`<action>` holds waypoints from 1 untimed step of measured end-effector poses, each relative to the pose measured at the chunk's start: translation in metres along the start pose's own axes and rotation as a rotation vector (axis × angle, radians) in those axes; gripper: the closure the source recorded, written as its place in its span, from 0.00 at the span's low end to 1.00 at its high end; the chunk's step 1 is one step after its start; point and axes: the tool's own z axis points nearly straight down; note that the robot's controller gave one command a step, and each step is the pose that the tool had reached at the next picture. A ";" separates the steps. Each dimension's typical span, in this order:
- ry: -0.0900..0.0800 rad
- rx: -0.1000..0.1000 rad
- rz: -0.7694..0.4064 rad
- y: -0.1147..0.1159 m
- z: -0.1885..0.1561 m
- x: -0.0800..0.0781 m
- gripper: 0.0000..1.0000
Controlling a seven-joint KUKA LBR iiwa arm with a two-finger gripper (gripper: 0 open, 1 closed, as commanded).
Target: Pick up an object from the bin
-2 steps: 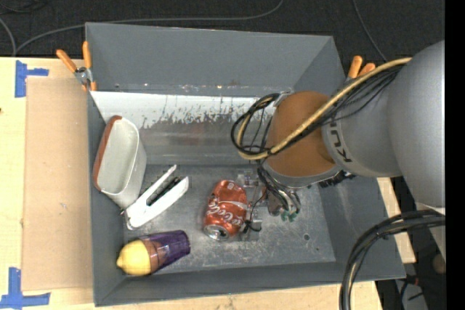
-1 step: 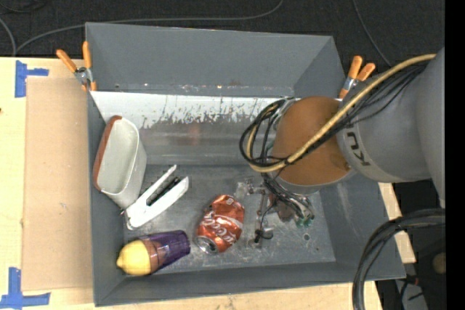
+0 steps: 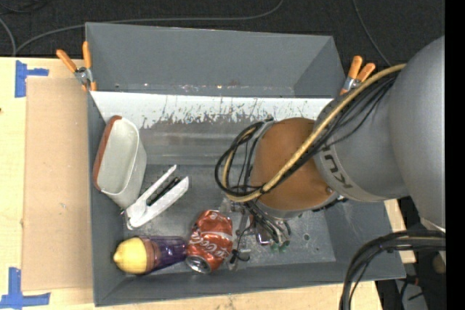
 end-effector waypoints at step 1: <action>-0.002 0.009 -0.308 0.023 0.032 -0.025 0.00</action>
Offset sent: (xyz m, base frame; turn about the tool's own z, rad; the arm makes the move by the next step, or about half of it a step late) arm 0.0074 0.0407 -0.0304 0.1395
